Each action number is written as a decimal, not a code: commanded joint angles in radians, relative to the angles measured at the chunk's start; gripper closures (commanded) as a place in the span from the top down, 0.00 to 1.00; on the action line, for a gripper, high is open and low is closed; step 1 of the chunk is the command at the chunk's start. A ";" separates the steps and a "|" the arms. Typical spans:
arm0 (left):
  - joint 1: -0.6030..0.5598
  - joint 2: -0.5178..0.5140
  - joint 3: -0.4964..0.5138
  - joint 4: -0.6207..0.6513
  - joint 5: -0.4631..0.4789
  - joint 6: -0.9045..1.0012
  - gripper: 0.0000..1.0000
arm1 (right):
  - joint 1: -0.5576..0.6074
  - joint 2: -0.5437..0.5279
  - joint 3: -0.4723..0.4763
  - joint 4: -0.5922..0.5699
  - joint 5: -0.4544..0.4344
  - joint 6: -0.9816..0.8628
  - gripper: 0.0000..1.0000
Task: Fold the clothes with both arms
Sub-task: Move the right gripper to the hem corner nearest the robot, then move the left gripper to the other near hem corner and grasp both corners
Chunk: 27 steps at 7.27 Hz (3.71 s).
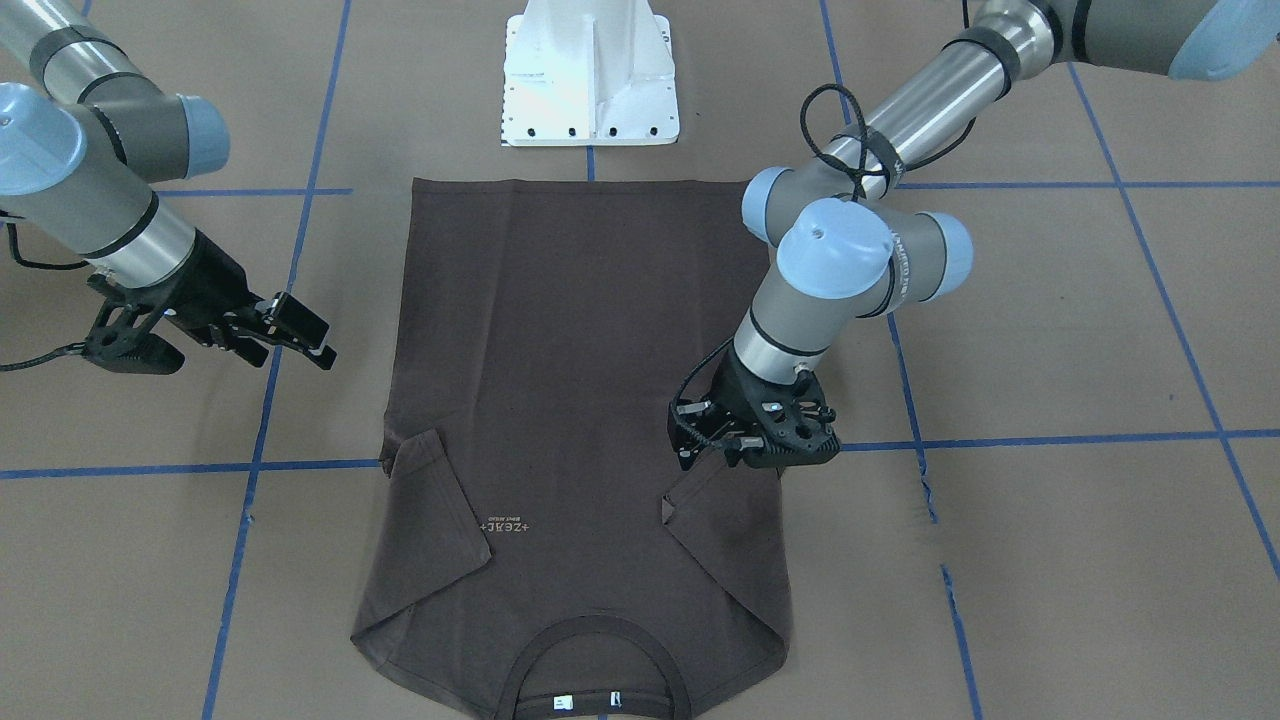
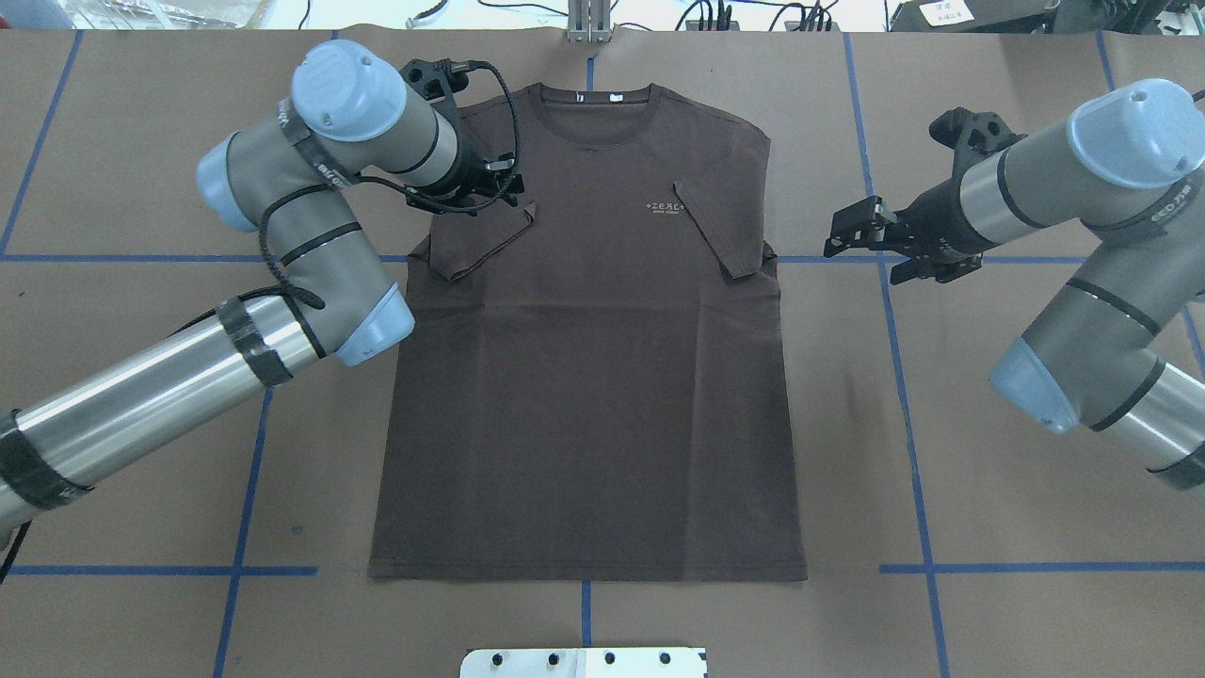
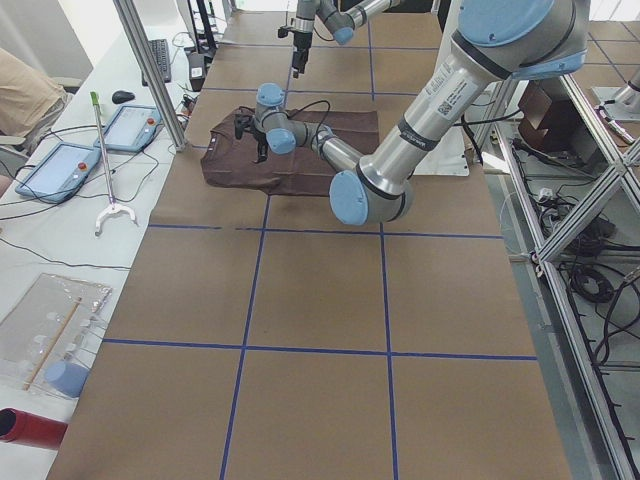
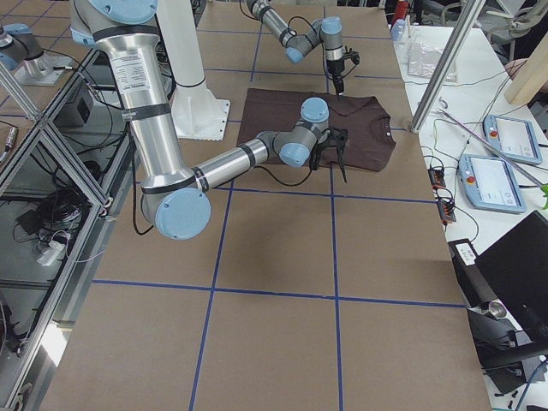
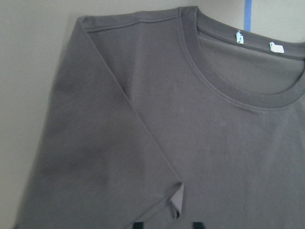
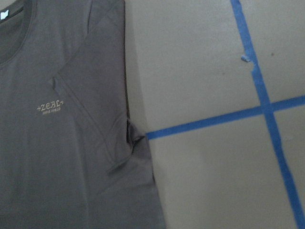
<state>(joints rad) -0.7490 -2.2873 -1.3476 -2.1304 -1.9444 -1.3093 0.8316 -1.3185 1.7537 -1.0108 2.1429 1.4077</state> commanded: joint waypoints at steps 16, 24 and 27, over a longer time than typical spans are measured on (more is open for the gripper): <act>0.033 0.253 -0.320 0.003 -0.028 -0.064 0.88 | -0.781 -0.154 0.343 -0.463 -0.678 0.745 0.00; 0.378 0.562 -0.702 0.131 0.181 -0.365 0.83 | -0.726 -0.153 0.423 -0.460 -0.629 0.734 0.00; 0.532 0.607 -0.703 0.171 0.295 -0.482 0.76 | -0.726 -0.156 0.421 -0.460 -0.629 0.734 0.00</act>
<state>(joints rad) -0.2807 -1.7028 -2.0533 -1.9721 -1.7156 -1.7566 0.1047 -1.4720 2.1754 -1.4723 1.5131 2.1416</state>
